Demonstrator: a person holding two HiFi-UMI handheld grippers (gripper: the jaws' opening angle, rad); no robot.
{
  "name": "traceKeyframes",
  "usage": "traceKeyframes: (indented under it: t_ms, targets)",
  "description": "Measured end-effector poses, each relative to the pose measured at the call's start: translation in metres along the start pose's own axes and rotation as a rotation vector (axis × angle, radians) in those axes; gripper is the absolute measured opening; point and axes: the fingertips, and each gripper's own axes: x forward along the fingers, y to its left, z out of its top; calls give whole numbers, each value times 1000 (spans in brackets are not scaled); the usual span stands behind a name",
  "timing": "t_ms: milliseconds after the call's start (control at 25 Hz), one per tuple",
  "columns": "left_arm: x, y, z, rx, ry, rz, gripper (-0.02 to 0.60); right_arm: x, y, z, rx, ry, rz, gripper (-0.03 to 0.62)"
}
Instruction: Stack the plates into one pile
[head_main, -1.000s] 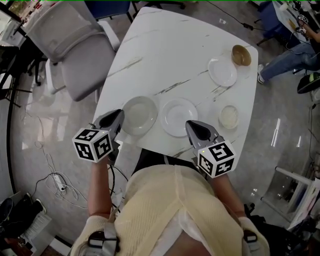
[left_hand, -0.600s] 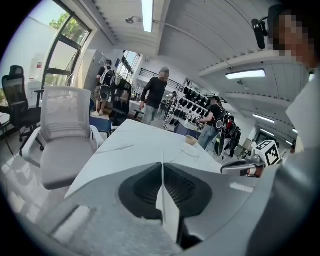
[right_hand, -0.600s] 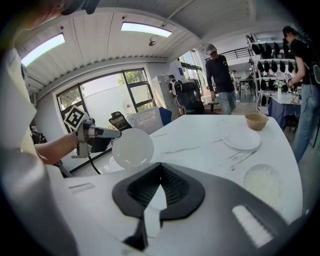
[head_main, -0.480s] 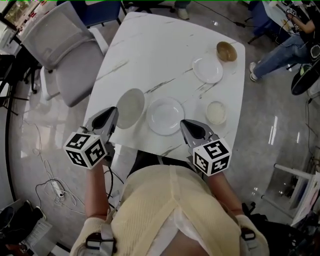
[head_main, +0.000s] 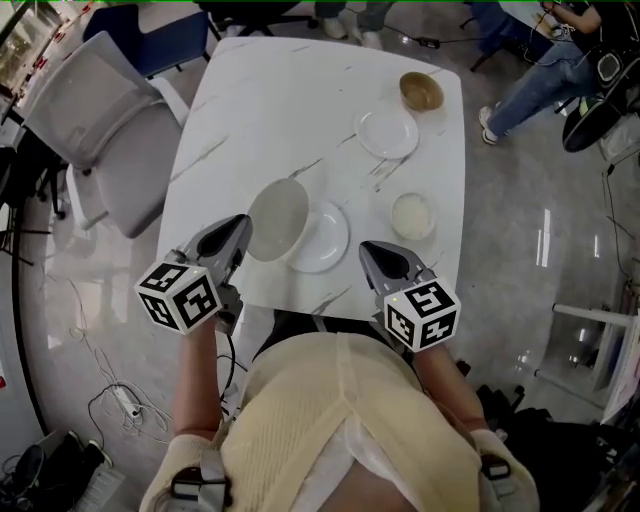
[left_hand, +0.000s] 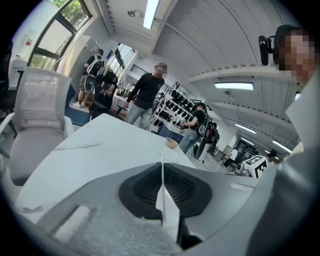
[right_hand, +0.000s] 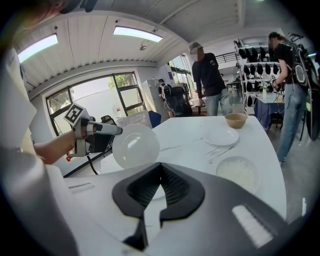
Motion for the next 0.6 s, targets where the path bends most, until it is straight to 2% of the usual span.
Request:
traceKeyframes:
  t_ms: [240, 480, 600]
  targets:
    - [24, -20, -10, 12, 68, -70, 11, -15, -9, -10, 35, -8, -57, 3]
    - [42, -34, -31, 29, 186, -137, 12, -27, -17, -22, 78, -13, -114, 3]
    - [48, -37, -36, 9, 210, -167, 12, -32, -19, -25, 93, -20, -132, 3]
